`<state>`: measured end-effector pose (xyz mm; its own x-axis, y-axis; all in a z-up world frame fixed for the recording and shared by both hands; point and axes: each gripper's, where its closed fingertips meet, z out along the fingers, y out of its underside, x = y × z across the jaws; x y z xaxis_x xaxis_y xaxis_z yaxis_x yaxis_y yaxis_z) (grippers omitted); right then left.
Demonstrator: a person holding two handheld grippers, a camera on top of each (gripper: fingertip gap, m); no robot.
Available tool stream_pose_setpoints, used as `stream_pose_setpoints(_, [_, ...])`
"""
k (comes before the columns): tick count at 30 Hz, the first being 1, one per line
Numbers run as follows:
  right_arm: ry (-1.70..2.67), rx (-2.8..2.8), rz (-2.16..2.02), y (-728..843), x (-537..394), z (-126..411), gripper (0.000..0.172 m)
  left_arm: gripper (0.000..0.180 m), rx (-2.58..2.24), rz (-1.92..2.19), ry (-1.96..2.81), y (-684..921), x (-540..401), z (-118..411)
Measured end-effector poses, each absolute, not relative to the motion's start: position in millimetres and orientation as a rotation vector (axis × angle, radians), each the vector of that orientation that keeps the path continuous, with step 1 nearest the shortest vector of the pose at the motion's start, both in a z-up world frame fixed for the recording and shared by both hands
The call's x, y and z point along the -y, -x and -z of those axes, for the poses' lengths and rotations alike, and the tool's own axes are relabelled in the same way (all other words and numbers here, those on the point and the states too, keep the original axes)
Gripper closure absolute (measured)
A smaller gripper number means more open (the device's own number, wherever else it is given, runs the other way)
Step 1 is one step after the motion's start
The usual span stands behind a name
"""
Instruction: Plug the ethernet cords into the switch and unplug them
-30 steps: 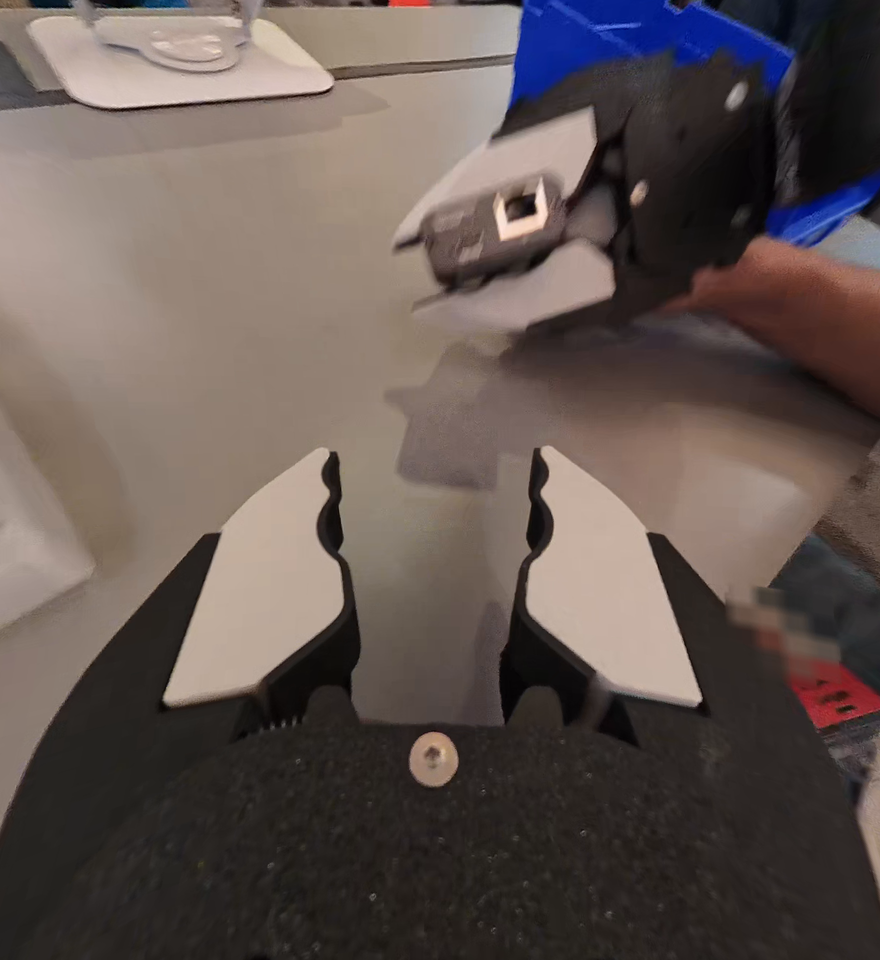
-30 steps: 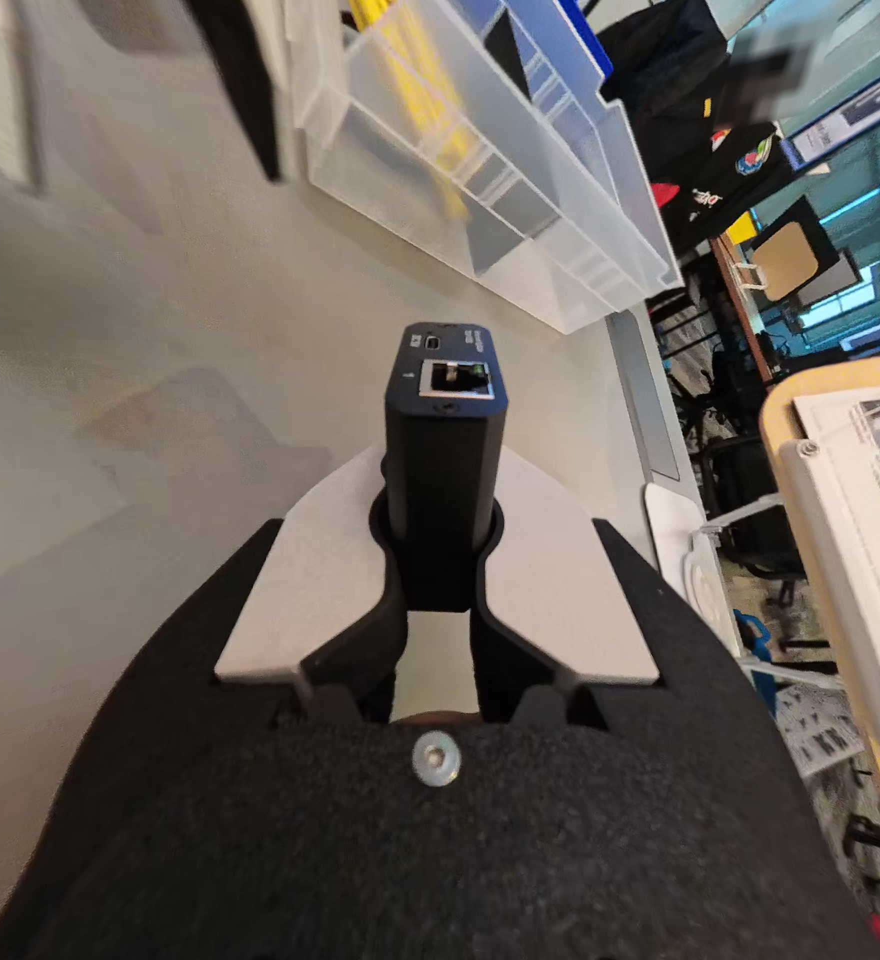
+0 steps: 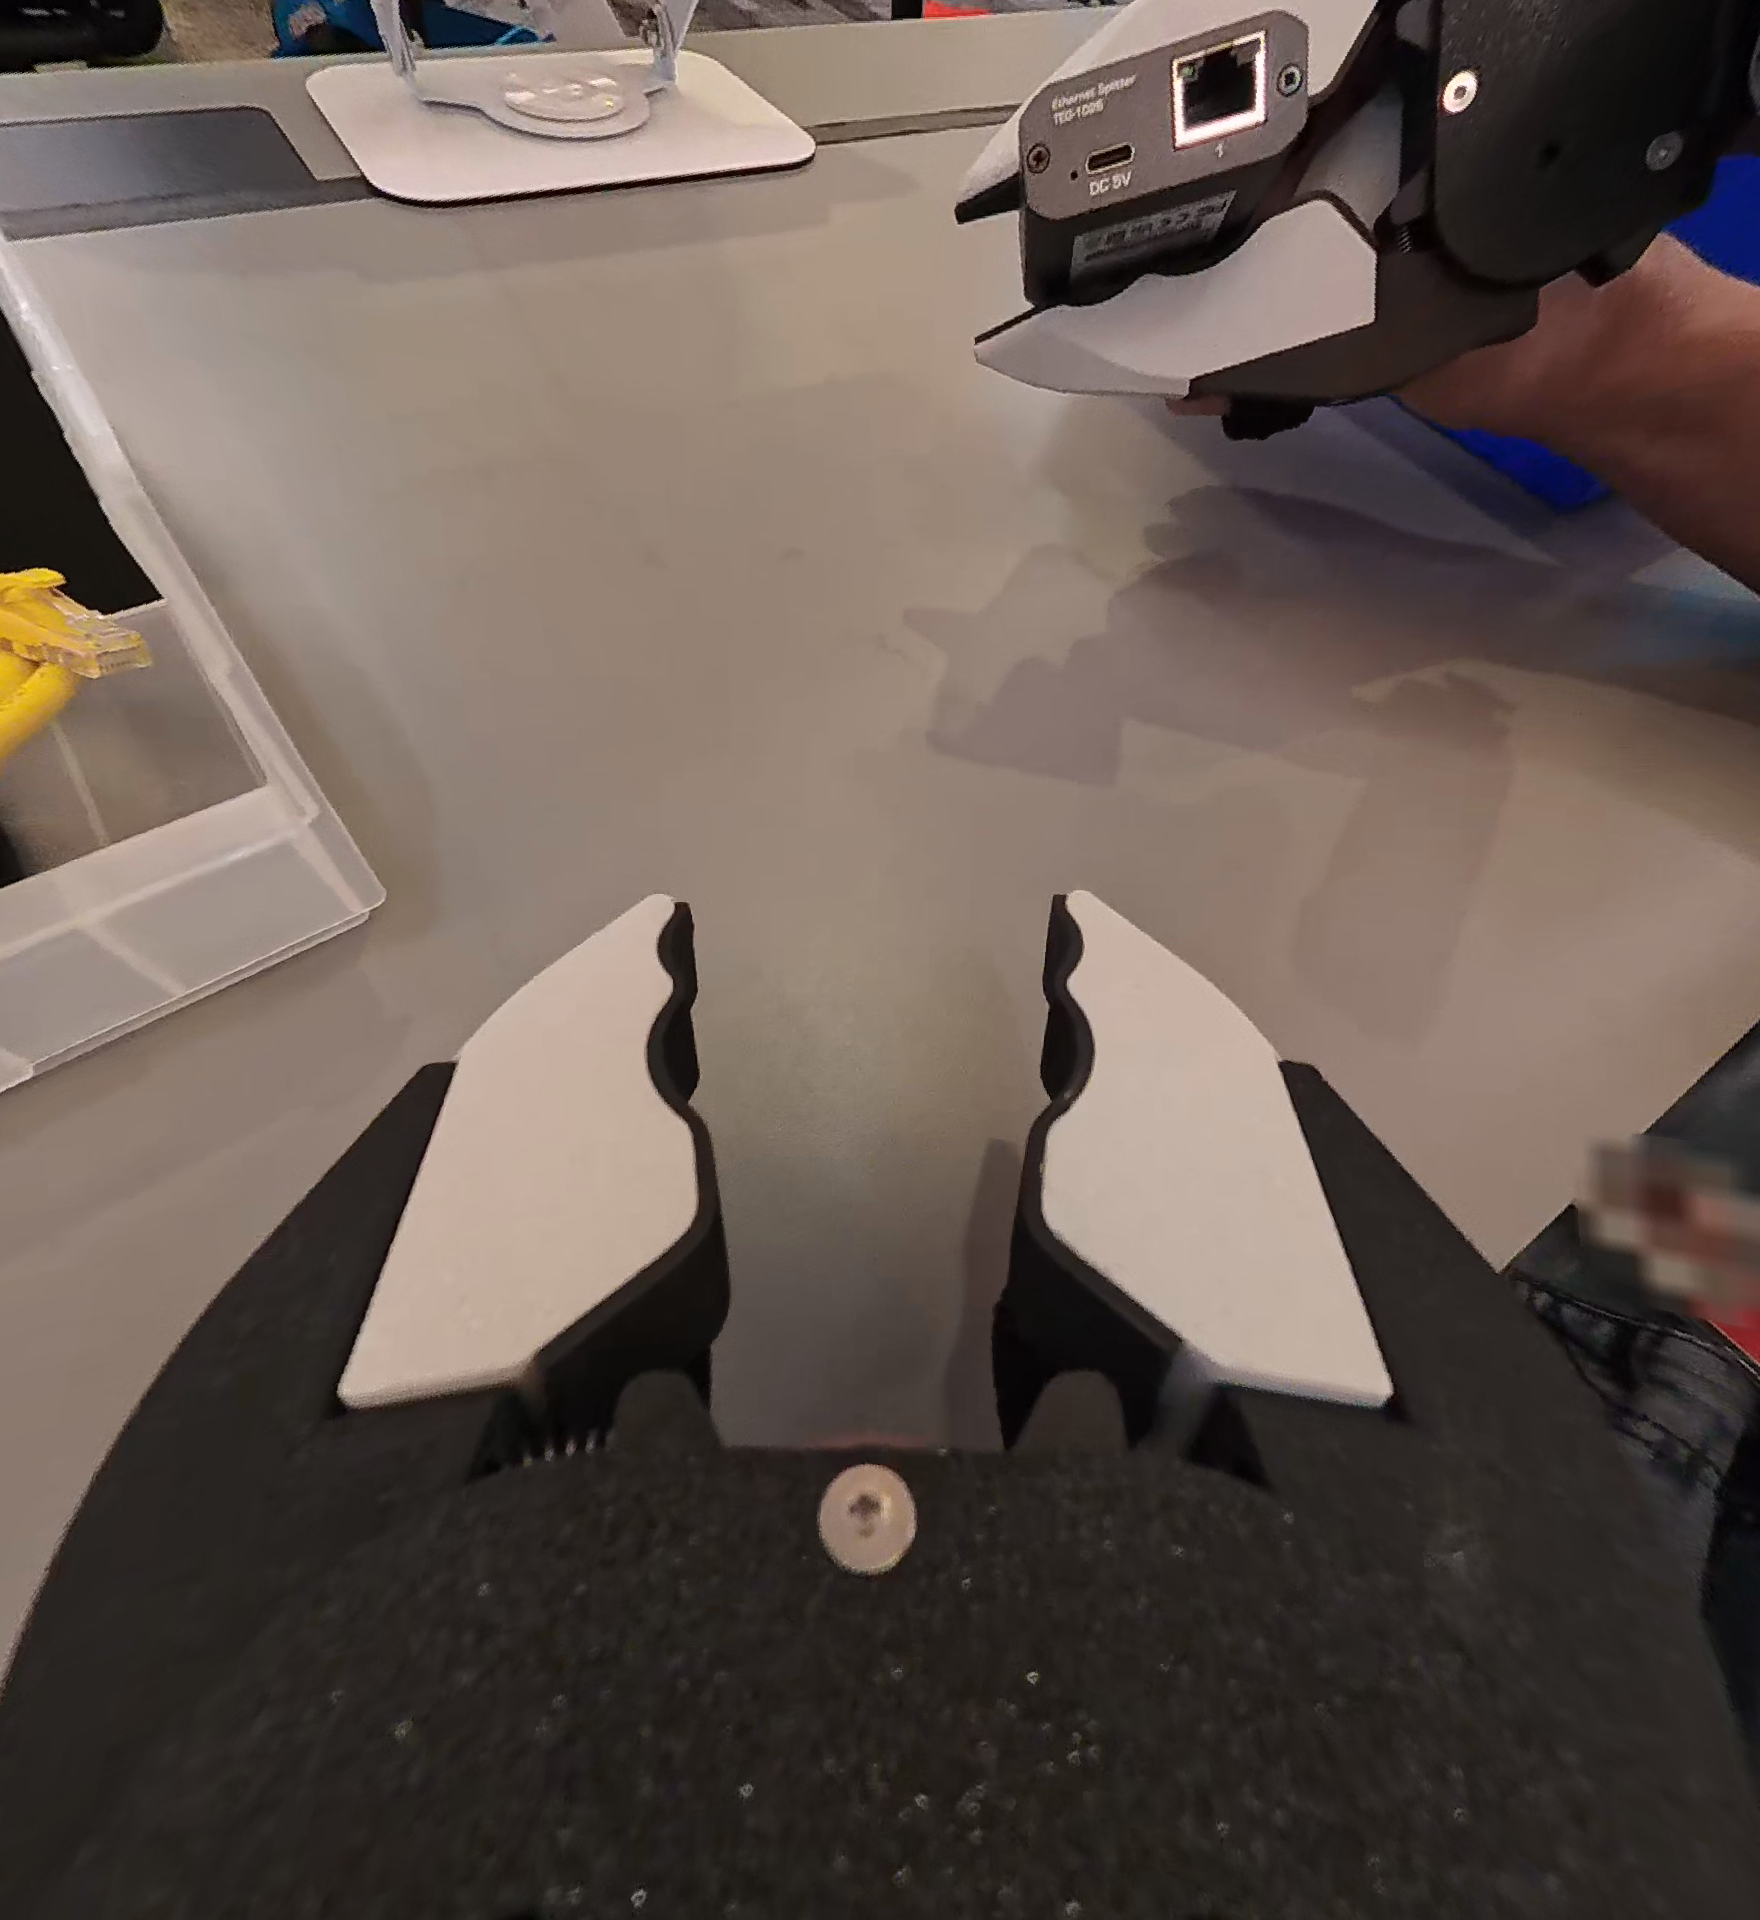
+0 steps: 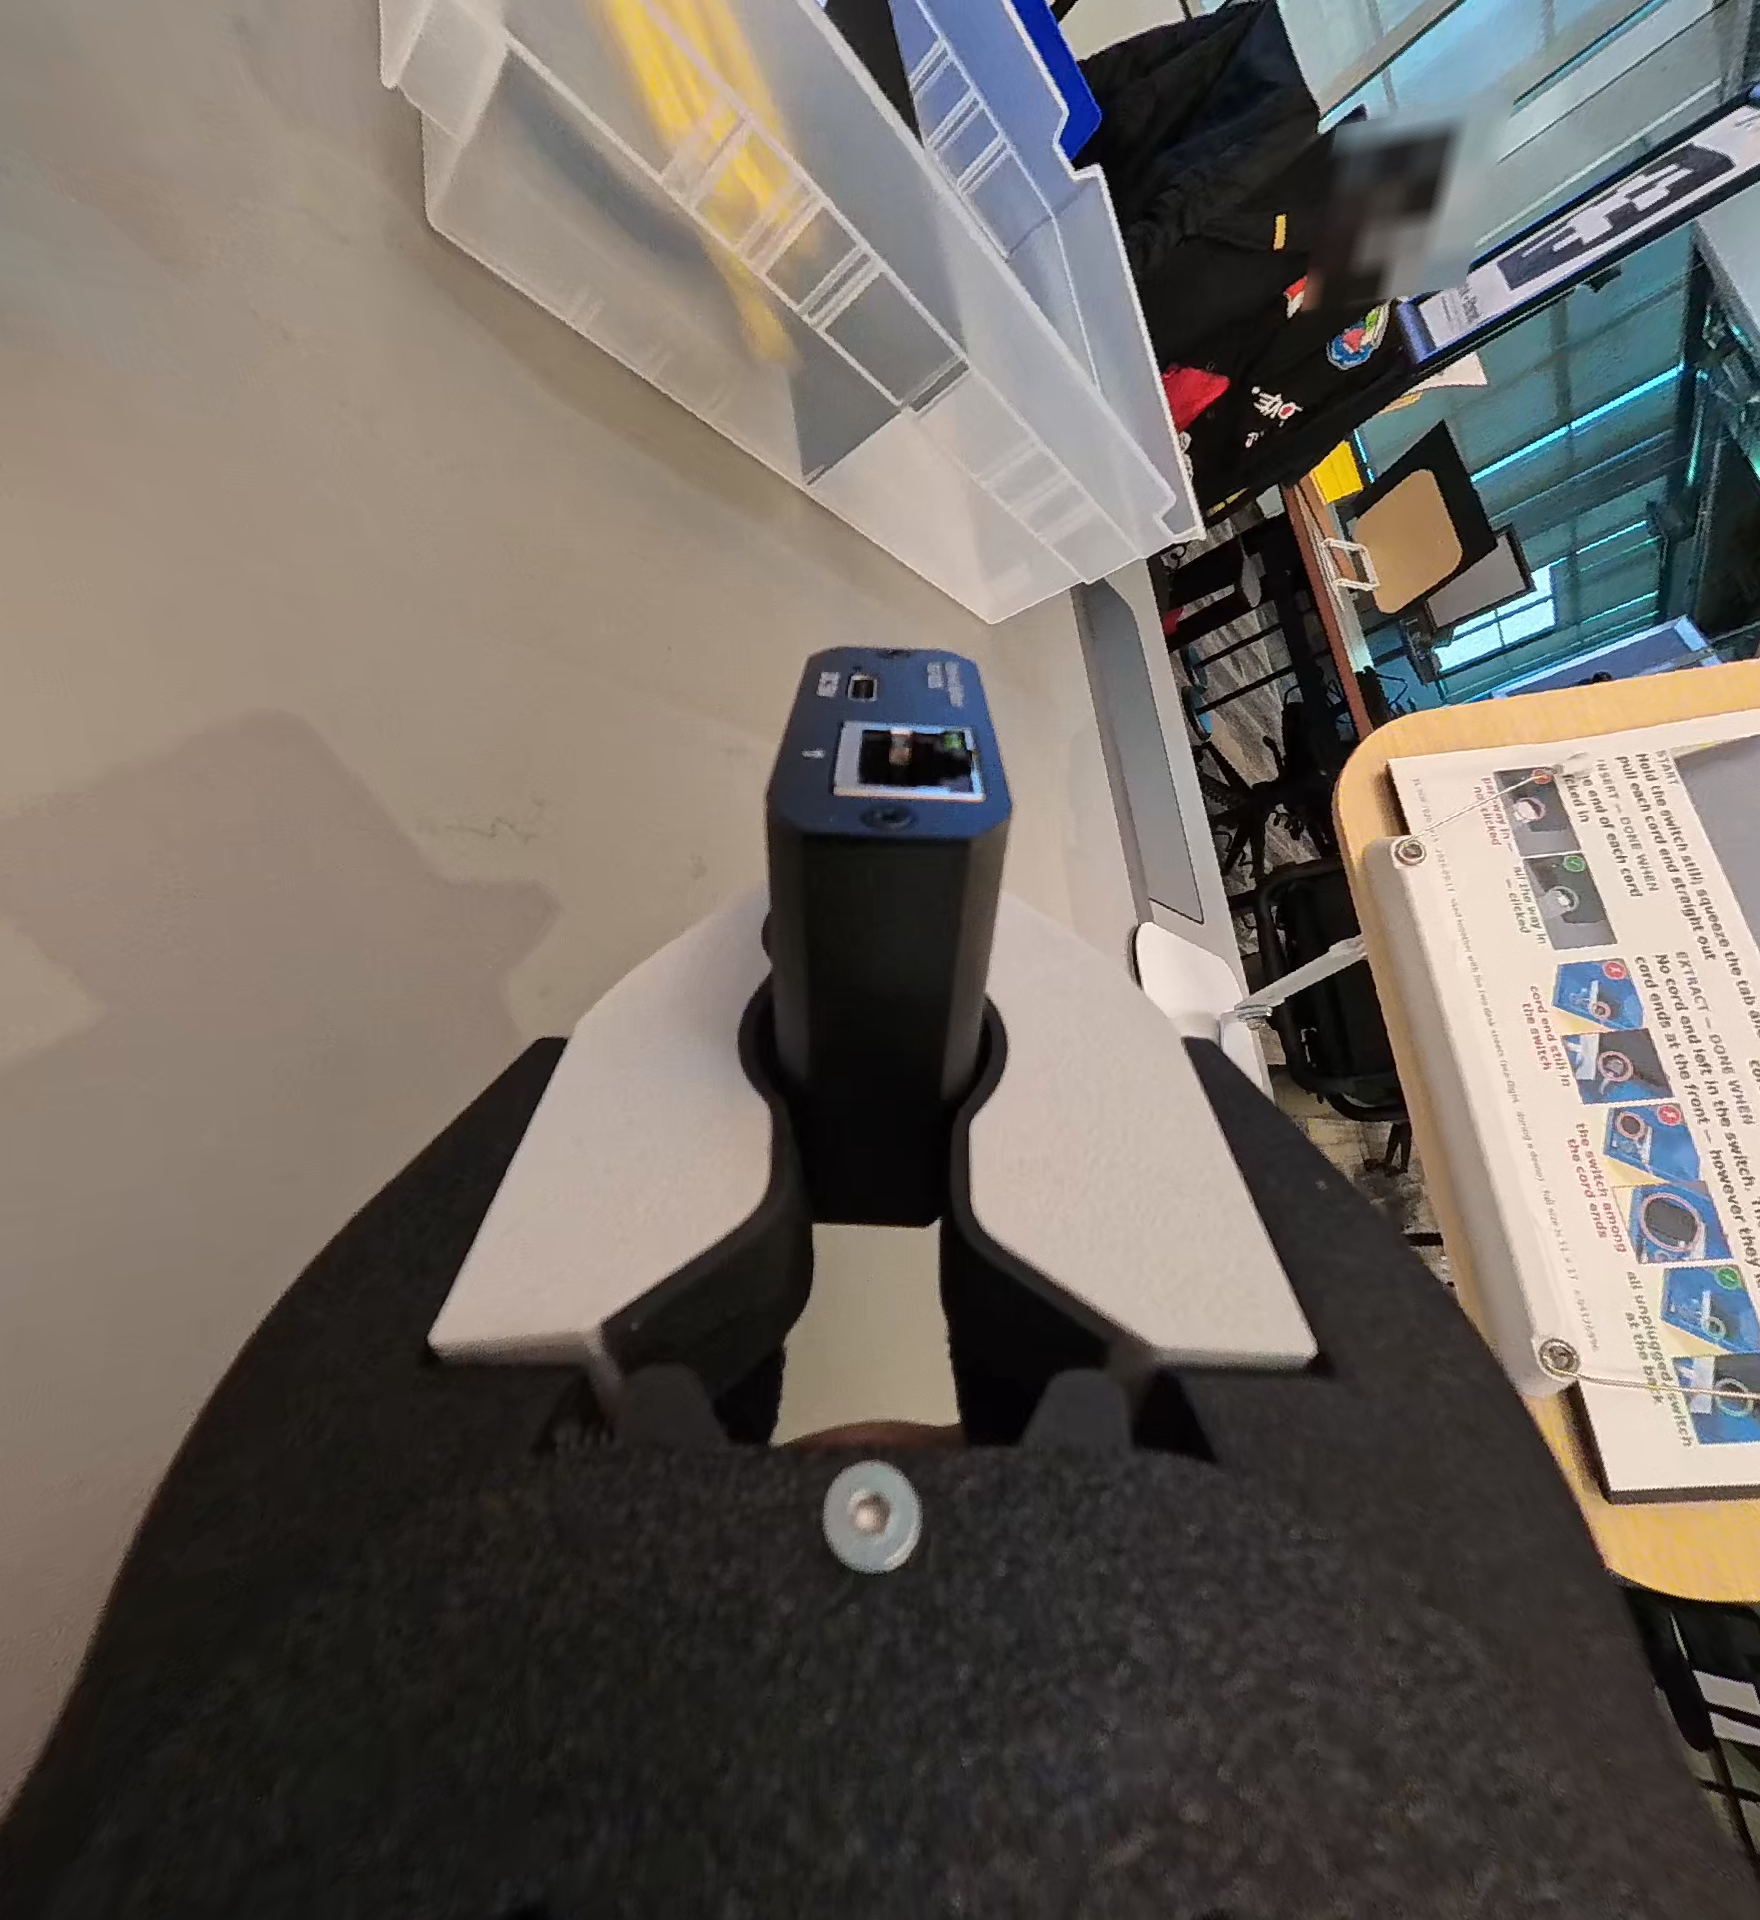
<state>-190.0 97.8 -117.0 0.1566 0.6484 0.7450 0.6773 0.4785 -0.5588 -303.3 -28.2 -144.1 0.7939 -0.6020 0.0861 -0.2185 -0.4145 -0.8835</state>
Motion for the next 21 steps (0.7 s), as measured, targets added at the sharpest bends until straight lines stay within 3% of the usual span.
stream_pose_setpoints(9, [1.186, 1.532, 0.034, 191, -95, 117, 0.147, 0.116, -0.656, 0.489, 1.983, 300, 31, 143])
stream_pose_setpoints(14, [1.175, 1.52, 0.022, 192, -94, 113, 0.147, 0.119, -0.717, 0.605, 1.951, 315, 31, 103])
stream_pose_setpoints(21, [1.156, 1.544, 0.04, 194, -90, 116, 0.147, 0.122, -0.975, 0.207, 2.144, 409, -14, 84])
